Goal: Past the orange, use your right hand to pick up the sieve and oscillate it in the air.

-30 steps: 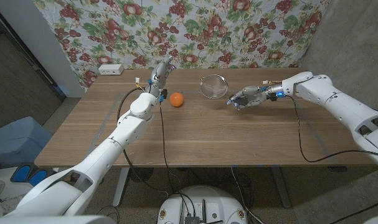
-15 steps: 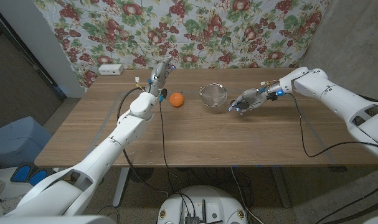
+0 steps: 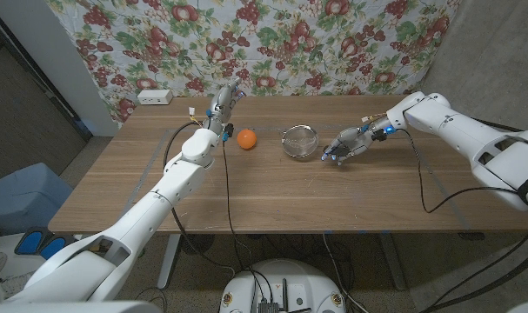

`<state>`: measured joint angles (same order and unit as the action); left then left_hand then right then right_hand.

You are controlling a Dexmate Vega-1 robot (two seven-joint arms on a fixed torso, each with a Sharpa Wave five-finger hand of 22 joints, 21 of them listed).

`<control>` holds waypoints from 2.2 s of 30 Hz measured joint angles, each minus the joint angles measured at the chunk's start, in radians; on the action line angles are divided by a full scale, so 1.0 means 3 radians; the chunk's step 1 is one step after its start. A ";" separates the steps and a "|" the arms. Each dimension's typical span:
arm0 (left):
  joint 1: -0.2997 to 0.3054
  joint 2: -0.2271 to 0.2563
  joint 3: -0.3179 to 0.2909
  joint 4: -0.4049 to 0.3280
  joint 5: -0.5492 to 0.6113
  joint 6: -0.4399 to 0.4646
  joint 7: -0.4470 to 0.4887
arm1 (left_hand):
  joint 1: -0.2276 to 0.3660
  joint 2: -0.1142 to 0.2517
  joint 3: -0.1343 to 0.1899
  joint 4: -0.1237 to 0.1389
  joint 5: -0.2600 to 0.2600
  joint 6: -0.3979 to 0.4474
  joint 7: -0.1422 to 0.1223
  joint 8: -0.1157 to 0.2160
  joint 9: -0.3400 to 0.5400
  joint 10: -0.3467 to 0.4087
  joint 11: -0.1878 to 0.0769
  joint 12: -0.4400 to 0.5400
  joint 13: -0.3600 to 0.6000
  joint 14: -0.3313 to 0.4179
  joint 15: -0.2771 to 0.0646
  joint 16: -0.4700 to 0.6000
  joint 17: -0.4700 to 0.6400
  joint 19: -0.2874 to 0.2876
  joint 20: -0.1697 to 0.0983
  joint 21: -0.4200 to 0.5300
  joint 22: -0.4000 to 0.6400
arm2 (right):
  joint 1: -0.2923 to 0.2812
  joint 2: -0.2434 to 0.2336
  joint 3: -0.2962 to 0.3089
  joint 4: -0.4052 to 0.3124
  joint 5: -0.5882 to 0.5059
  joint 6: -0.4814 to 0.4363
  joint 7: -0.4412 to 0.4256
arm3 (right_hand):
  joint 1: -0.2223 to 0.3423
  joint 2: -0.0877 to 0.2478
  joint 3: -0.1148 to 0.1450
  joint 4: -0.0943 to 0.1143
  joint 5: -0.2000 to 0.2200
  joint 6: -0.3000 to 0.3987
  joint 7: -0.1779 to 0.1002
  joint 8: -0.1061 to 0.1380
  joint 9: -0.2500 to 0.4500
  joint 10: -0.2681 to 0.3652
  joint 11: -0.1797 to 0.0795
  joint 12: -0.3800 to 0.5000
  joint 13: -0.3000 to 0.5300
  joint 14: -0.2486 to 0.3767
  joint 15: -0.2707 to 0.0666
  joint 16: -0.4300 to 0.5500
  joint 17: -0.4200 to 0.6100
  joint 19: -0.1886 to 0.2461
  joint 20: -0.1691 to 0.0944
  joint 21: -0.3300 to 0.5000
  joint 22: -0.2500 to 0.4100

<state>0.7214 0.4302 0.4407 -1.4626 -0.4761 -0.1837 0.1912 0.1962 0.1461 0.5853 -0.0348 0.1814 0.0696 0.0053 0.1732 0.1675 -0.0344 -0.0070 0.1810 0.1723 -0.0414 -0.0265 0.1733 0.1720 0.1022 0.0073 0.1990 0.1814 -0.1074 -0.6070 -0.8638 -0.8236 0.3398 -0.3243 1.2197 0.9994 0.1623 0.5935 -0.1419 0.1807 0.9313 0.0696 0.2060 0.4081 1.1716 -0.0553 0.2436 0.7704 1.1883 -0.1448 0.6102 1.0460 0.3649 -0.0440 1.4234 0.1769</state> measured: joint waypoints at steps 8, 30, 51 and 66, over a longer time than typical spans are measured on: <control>-0.0012 -0.0006 0.0008 0.0006 0.0000 0.0016 0.0004 | 0.0000 0.0000 0.0000 0.0000 0.0000 0.0013 0.0013 0.0000 0.0000 0.0000 0.0000 0.0000 0.0000 0.0009 0.0007 0.0000 0.0000 0.0018 0.0018 0.0000 0.0000 | 0.0062 0.0111 -0.0020 0.0287 -0.0056 0.0060 0.0028 | 0.0000 0.0000 0.0000 0.0001 -0.0010 -0.0120 0.0057 -0.0022 -0.0028 -0.0155 0.0031 -0.0137 -0.0103 -0.0001 -0.0001 -0.0243 -0.0203 -0.0058 0.0010 -0.0036 0.0000; -0.0023 -0.0009 0.0019 0.0006 0.0012 0.0026 0.0008 | -0.0026 0.0000 0.0043 -0.0013 0.0000 0.0012 0.0012 0.0000 0.0000 0.0000 0.0000 0.0000 0.0000 0.0013 0.0011 0.0000 0.0001 0.0018 0.0018 0.0000 0.0001 | 0.0166 0.0248 -0.0084 0.0658 -0.0237 0.0214 0.0160 | -0.0621 -0.0540 -0.0626 0.0125 -0.0006 -0.0995 0.0150 -0.0061 -0.0228 -0.1254 0.0322 -0.0209 -0.0383 -0.0928 0.0055 -0.0719 -0.0417 -0.0212 0.0010 -0.0526 -0.0044; -0.0029 0.0006 0.0020 -0.0010 0.0012 0.0029 -0.0013 | -0.0026 0.0000 0.0060 -0.0022 0.0000 0.0012 0.0012 0.0000 0.0001 0.0012 0.0012 0.0014 0.0001 0.0013 0.0011 0.0000 -0.0016 0.0018 0.0017 0.0015 0.0001 | -0.0165 -0.0084 0.0206 -0.0021 -0.0002 -0.0021 -0.0146 | -0.1095 -0.0759 -0.1211 0.0215 0.0187 -0.1756 0.0230 -0.0061 -0.0469 -0.2462 0.0473 -0.0222 -0.0463 -0.2363 0.0478 -0.1048 -0.0422 -0.0490 0.0403 -0.0996 -0.0007; 0.0023 0.0041 0.0002 -0.0089 0.0012 0.0029 -0.0007 | -0.0039 -0.0013 0.0074 -0.0036 0.0000 0.0012 0.0012 0.0000 0.0001 0.0012 0.0012 0.0013 0.0001 0.0013 0.0011 0.0000 -0.0015 0.0018 0.0017 0.0014 0.0001 | -0.1060 -0.0366 0.1034 -0.0874 0.0896 0.0200 -0.1137 | -0.0952 -0.0681 -0.1295 0.0131 0.0201 -0.1830 0.0093 -0.0019 -0.0553 -0.2749 0.0359 -0.0193 -0.0528 -0.2938 0.0545 -0.1228 -0.0503 -0.0737 0.0270 -0.1237 -0.0014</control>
<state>0.7283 0.4426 0.4414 -1.4894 -0.4725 -0.1751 0.1892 0.1845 0.1422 0.6074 -0.0457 0.1815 0.0733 0.0090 0.1732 0.1678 -0.0307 -0.0034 0.1850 0.1726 -0.0375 -0.0231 0.1733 0.1675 0.1076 0.0125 0.2033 0.1818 -0.4254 -0.7168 -0.5538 -1.0856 0.6084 -0.2643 0.8785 0.7137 -0.0419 0.2051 -0.1026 0.2409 0.3821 0.0976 0.2004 0.2421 0.3468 0.0526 0.1856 0.6120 0.3068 0.0187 0.2419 0.8952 0.1436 0.0371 1.0523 0.1727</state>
